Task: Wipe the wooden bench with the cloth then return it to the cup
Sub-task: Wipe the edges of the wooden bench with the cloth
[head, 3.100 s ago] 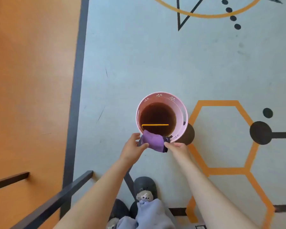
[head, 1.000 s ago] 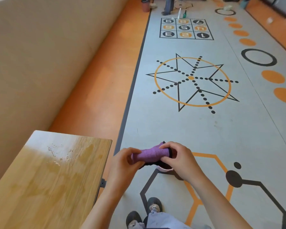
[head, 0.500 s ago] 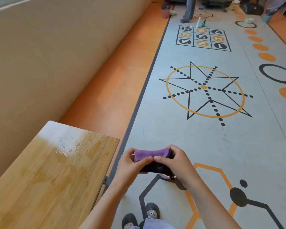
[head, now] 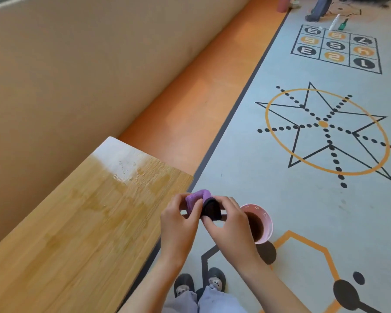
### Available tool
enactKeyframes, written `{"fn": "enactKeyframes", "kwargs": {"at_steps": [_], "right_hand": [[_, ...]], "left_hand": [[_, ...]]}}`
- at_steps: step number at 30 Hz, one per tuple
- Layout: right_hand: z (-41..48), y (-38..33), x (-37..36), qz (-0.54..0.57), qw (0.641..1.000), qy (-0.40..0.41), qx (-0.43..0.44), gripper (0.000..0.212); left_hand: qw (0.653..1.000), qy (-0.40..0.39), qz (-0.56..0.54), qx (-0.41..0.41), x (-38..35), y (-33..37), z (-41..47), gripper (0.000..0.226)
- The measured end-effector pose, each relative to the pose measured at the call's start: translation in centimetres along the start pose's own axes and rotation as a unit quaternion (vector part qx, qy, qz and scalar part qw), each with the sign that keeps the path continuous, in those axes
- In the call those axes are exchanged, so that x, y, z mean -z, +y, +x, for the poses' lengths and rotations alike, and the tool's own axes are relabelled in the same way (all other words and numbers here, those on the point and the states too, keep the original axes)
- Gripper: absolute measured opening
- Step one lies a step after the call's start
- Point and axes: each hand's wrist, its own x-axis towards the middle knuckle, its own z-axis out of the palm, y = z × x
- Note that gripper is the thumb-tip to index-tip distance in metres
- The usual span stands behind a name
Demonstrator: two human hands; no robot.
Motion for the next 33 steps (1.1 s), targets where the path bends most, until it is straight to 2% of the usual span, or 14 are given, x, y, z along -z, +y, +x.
{"fn": "enactKeyframes", "kwargs": {"at_steps": [3, 5, 6, 10, 13, 15, 19, 26, 33], "right_hand": [[-0.5, -0.7, -1.2, 0.093, 0.993, -0.076, -0.011, 0.048], [-0.5, -1.0, -1.9, 0.132, 0.983, -0.127, -0.02, 0.051], [-0.4, -1.2, -2.3, 0.139, 0.978, -0.157, -0.018, 0.053], [0.6, -1.8, -3.6, 0.134, 0.956, -0.259, 0.01, 0.049], [1.8, -1.9, -4.9, 0.075, 0.951, -0.299, 0.02, 0.035], [2.7, -1.8, -5.9, -0.011, 0.938, -0.346, 0.034, 0.029], [3.7, -2.1, -8.7, -0.178, 0.864, -0.464, 0.077, 0.03], [0.3, -5.0, -15.5, -0.206, 0.811, -0.521, 0.172, 0.032], [-7.3, -8.9, -24.3, -0.229, 0.74, -0.587, 0.235, 0.03]], "left_hand": [[0.997, -0.04, -0.053, 0.026, 2.0, -0.6, -0.1, 0.032], [0.999, -0.031, -0.029, 0.031, 3.1, -1.3, -0.5, 0.046], [0.999, -0.012, -0.018, 0.034, 3.6, -1.7, -0.7, 0.047], [0.997, 0.042, -0.015, 0.056, 6.4, -3.0, -1.1, 0.028], [0.992, 0.076, -0.009, 0.103, 8.8, -4.2, -2.3, 0.029], [0.982, 0.117, -0.011, 0.149, 10.6, -5.2, -3.6, 0.028], [0.955, 0.209, -0.008, 0.211, 14.6, -7.6, -7.2, 0.026], [0.887, 0.368, -0.019, 0.279, 20.4, -10.7, -15.1, 0.022], [0.835, 0.457, -0.047, 0.304, 26.1, -14.2, -23.8, 0.022]]}}
